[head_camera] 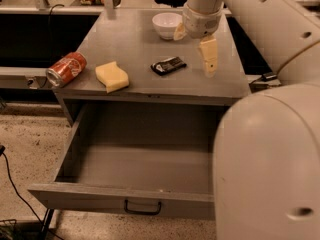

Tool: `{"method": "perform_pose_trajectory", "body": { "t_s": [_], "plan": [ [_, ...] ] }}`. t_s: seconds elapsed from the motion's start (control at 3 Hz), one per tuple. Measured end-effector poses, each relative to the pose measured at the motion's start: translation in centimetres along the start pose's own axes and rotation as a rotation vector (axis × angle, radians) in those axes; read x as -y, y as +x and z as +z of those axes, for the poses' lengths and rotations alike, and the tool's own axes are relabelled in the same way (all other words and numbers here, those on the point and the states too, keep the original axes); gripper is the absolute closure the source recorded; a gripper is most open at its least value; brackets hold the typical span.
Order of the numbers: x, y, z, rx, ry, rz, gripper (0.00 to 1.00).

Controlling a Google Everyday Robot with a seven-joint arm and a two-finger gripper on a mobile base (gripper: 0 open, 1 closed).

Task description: Place rxbar chocolate into top drawer

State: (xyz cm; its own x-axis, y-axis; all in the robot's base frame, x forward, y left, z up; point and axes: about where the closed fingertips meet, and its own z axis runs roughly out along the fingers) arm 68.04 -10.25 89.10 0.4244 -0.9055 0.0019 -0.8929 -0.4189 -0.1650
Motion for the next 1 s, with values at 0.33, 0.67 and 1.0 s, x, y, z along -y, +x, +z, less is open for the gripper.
{"method": "perform_pose_trajectory", "body": {
  "t_s": [0.33,0.67,1.0],
  "plan": [
    [1.9,0.1,2.5,0.033,-0.015,0.010,0.00],
    [2.9,-0.1,4.7,0.060,-0.033,0.020,0.00],
    [3.1,0.1,6.9,0.071,-0.066,0.039,0.00]
  ]
}}
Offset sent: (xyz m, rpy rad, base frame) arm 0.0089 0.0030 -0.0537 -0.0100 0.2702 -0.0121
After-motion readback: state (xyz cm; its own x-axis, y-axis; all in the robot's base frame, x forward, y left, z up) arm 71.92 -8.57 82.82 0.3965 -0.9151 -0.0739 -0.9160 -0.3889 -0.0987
